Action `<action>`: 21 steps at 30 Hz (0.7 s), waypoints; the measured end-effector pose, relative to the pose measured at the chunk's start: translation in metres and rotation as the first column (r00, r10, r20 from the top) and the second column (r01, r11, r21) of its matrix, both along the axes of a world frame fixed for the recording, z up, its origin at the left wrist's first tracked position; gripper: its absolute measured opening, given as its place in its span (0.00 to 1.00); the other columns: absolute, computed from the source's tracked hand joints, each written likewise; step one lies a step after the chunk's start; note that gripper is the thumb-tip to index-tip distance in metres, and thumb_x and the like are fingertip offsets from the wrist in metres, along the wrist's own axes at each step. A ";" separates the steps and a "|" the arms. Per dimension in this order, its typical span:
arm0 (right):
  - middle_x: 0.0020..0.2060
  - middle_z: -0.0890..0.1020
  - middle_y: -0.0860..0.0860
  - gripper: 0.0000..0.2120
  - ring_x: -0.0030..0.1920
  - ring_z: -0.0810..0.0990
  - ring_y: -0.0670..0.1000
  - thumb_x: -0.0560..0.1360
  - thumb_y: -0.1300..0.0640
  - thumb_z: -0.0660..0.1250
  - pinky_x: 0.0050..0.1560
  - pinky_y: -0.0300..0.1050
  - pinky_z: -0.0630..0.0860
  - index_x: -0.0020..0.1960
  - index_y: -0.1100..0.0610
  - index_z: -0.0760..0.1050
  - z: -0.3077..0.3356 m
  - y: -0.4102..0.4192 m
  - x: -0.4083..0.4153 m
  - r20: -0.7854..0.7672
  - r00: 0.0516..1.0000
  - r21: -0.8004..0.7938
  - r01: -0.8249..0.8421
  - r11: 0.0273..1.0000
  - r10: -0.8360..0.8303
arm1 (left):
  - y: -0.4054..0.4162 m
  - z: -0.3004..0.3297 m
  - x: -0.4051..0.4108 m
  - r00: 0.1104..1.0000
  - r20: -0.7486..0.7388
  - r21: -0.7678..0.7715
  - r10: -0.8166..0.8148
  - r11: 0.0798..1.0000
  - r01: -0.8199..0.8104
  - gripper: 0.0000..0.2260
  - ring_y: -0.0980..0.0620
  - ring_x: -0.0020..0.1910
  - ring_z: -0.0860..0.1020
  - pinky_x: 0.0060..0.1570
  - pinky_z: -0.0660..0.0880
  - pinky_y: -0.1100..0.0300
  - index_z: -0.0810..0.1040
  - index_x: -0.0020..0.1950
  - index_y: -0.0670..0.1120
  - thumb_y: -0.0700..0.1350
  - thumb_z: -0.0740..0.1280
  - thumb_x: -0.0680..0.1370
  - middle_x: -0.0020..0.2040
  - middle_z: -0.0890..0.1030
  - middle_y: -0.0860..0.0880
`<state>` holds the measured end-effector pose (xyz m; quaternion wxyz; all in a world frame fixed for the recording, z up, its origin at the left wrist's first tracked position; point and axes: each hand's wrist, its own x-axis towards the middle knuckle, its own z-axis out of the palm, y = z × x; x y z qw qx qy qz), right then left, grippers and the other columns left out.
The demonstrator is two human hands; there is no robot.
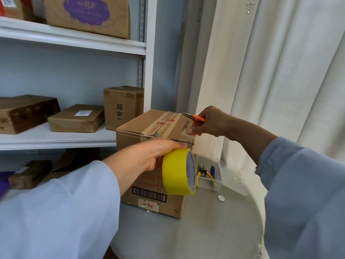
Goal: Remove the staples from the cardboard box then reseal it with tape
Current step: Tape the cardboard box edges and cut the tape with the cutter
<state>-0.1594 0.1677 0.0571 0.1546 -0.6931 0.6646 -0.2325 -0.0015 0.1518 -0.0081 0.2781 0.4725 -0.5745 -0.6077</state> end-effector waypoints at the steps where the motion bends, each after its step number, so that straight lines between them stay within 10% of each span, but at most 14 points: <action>1: 0.35 0.78 0.50 0.13 0.30 0.70 0.46 0.74 0.55 0.71 0.24 0.33 0.65 0.53 0.63 0.80 0.000 -0.003 0.000 -0.014 1.000 0.018 -0.003 1.000 0.003 | -0.002 0.000 -0.001 1.000 0.008 0.000 0.005 1.000 -0.005 0.21 0.47 0.47 0.79 0.44 0.76 0.57 0.74 0.63 0.47 0.49 0.73 0.72 0.51 0.81 0.45; 10: 0.31 0.73 0.50 0.06 0.29 0.66 0.47 0.74 0.55 0.70 0.27 0.37 0.63 0.43 0.57 0.77 -0.005 -0.028 -0.007 -0.012 0.999 0.159 -0.032 0.987 0.034 | -0.018 -0.003 -0.007 0.999 0.045 0.020 0.006 1.000 -0.007 0.22 0.47 0.44 0.79 0.38 0.75 0.58 0.73 0.64 0.46 0.48 0.73 0.73 0.50 0.81 0.44; 14: 0.32 0.72 0.52 0.09 0.29 0.66 0.47 0.74 0.54 0.71 0.27 0.37 0.63 0.48 0.60 0.78 -0.007 -0.035 -0.008 -0.018 0.999 0.195 -0.035 0.980 0.040 | -0.023 -0.006 -0.006 0.999 0.047 0.023 -0.003 1.000 0.002 0.22 0.45 0.50 0.79 0.50 0.77 0.54 0.74 0.64 0.46 0.48 0.73 0.72 0.53 0.81 0.43; 21: 0.32 0.72 0.51 0.14 0.29 0.66 0.47 0.73 0.54 0.71 0.26 0.36 0.63 0.53 0.63 0.78 -0.011 -0.041 -0.009 -0.018 0.999 0.208 -0.036 0.978 0.041 | -0.022 -0.007 -0.005 0.999 0.036 0.044 -0.018 0.999 0.017 0.19 0.47 0.44 0.79 0.43 0.76 0.57 0.74 0.62 0.46 0.47 0.72 0.73 0.49 0.81 0.43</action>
